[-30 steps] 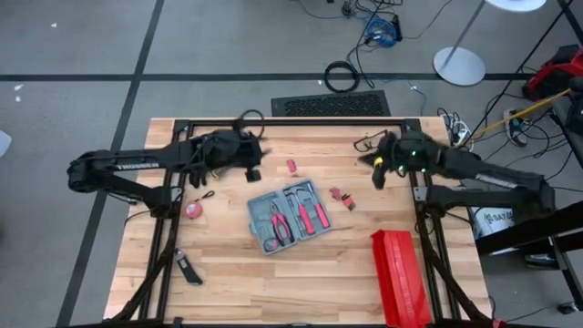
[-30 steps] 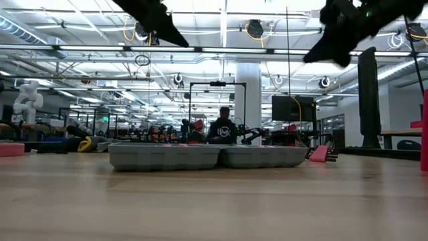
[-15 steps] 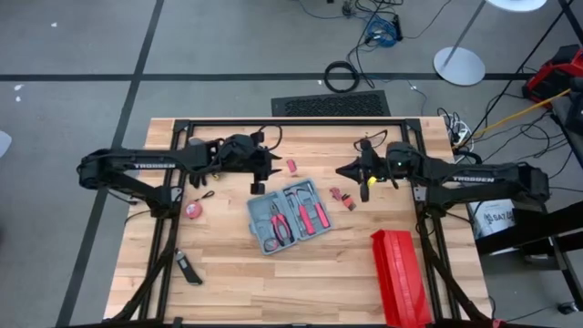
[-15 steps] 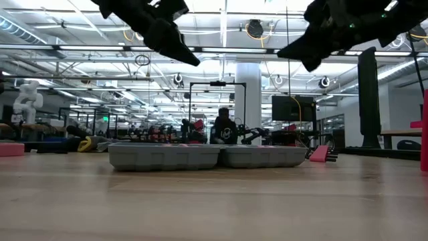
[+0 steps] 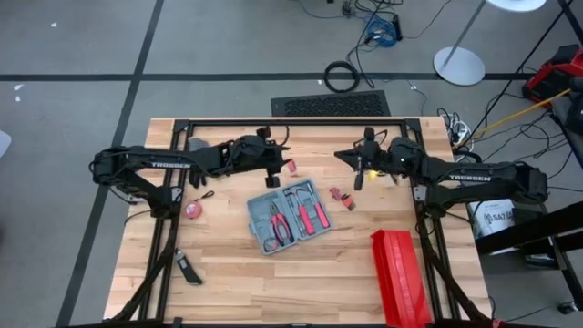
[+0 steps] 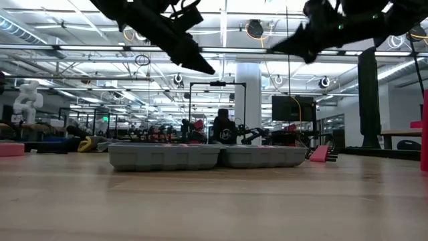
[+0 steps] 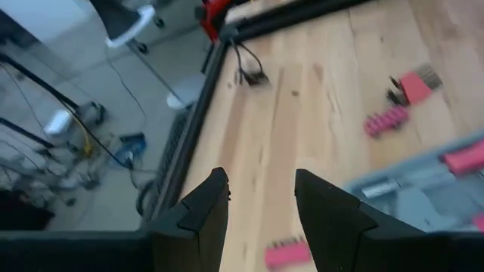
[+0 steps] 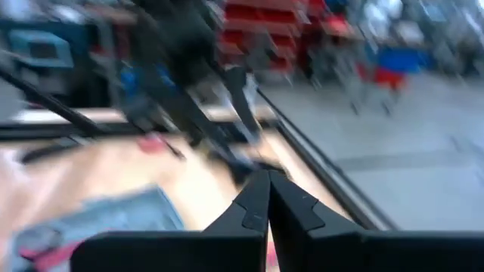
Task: Prefit tool cases
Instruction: Put the red terminal block into the gray prefit tools case
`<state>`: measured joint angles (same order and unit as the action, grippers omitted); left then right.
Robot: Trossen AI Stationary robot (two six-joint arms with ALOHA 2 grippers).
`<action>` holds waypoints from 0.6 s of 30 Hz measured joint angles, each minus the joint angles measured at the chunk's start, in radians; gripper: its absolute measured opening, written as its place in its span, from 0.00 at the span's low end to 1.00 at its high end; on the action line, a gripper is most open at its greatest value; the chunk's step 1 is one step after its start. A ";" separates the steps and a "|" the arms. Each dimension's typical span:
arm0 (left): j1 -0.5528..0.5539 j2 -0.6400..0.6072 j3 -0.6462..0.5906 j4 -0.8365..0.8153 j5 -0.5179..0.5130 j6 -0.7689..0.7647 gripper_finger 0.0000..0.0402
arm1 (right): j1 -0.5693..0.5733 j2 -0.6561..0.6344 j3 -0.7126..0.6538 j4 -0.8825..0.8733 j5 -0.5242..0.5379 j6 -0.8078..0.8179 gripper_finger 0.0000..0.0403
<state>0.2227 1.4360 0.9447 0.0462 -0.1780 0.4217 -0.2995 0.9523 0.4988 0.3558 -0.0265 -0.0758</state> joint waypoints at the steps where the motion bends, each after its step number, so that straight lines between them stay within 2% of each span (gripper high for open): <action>1: 0.000 0.009 0.000 0.025 0.000 0.006 0.39 | -0.009 0.004 0.000 -0.040 0.027 0.015 0.00; 4: 0.001 0.033 0.000 0.088 -0.002 0.012 0.39 | -0.030 0.009 0.000 -0.172 0.111 0.060 0.03; 7: 0.004 0.055 0.000 0.109 -0.002 0.002 0.39 | -0.028 0.016 0.000 -0.214 0.158 0.072 0.08; 13: 0.006 0.097 0.000 0.106 -0.026 -0.018 0.39 | -0.012 0.017 0.000 -0.196 0.162 0.049 0.21; 18: 0.007 0.101 0.000 0.108 -0.038 -0.023 0.39 | -0.013 0.017 0.000 -0.204 0.167 0.065 0.27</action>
<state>0.2295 1.5368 0.9447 0.1543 -0.2156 0.3987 -0.3126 0.9695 0.4984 0.1519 0.1406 -0.0103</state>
